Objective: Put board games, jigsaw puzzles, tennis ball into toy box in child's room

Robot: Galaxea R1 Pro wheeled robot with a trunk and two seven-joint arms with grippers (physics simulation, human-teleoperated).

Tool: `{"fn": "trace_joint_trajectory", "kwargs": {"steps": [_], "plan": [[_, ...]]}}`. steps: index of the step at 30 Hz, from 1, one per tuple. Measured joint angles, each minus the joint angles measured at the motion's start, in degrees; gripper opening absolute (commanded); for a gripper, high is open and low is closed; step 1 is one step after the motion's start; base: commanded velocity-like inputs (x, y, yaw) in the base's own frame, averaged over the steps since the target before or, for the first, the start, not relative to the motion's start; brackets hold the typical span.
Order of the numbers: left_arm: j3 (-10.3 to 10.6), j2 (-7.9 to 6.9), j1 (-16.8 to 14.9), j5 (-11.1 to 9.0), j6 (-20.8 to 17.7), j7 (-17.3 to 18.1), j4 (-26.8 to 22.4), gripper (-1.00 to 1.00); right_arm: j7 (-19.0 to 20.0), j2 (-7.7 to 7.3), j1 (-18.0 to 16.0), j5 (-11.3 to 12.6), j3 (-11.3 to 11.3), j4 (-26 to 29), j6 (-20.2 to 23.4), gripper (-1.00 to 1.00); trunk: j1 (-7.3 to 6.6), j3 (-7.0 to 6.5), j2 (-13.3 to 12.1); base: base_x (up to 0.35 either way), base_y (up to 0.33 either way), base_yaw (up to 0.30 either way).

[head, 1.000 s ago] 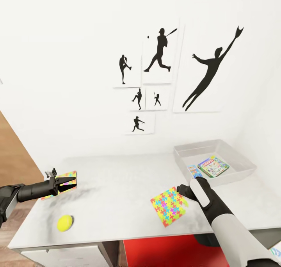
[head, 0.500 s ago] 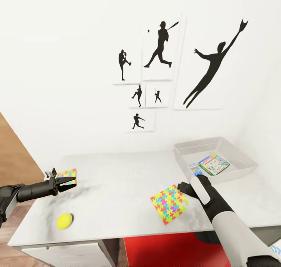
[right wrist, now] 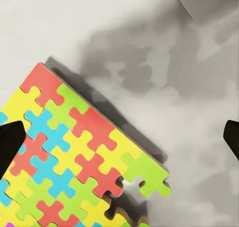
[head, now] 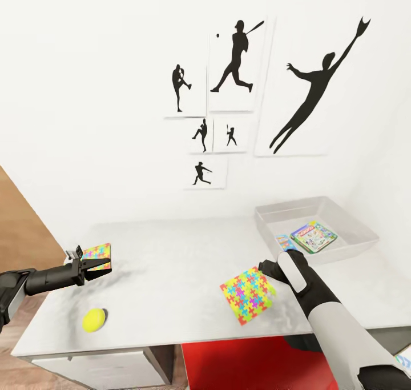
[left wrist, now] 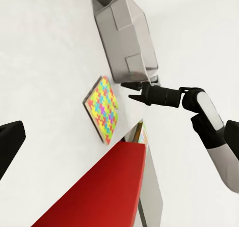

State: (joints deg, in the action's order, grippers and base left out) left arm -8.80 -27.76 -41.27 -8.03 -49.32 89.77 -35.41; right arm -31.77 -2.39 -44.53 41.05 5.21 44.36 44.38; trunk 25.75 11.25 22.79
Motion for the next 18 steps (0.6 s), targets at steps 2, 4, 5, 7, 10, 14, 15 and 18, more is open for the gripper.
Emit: {"fn": "trace_joint_trajectory", "kwargs": {"steps": [2,4,5,7,10,14,15,18], "plan": [[0.00,0.00,-0.01,0.00,0.00,0.00,0.00,1.00,0.00,0.04,-0.28,0.01,-0.03,-0.02,0.01,1.00,0.00,0.19,0.00,0.000,0.000,0.000],[0.00,0.00,-0.01,0.00,0.00,0.00,0.00,1.00,0.00,0.12,-0.43,0.02,-0.04,-0.03,0.01,1.00,0.00,0.38,0.00,0.000,0.000,0.000],[0.00,0.00,-0.01,0.00,0.00,0.00,0.00,1.00,0.00,0.15,-0.46,0.02,-0.04,-0.03,0.01,1.00,0.00,0.47,0.00,0.000,0.000,0.000],[0.00,0.00,0.00,0.00,0.00,0.00,0.00,1.00,0.00,0.21,-0.52,0.01,-0.05,-0.04,0.02,1.00,0.00,0.66,0.00,0.000,0.000,0.000],[0.00,0.00,0.00,0.00,0.00,0.00,0.00,1.00,0.00,0.28,-0.57,0.02,-0.04,-0.04,0.02,1.00,0.00,0.95,0.00,0.000,0.000,0.000],[0.00,0.00,0.00,0.00,0.00,0.00,0.00,1.00,0.00,0.37,-0.58,0.05,0.04,-0.04,0.02,1.00,0.00,1.33,0.00,0.000,0.000,0.000],[0.00,0.00,0.00,0.00,0.00,0.00,0.00,1.00,0.00,0.37,-0.59,0.06,0.06,-0.04,0.02,1.00,0.00,1.42,0.00,0.000,0.000,0.000],[0.00,0.00,0.00,0.00,0.00,0.00,0.00,1.00,0.00,0.31,-0.59,0.08,0.18,-0.04,0.02,1.00,0.00,1.71,0.00,0.000,0.000,0.000]]}}
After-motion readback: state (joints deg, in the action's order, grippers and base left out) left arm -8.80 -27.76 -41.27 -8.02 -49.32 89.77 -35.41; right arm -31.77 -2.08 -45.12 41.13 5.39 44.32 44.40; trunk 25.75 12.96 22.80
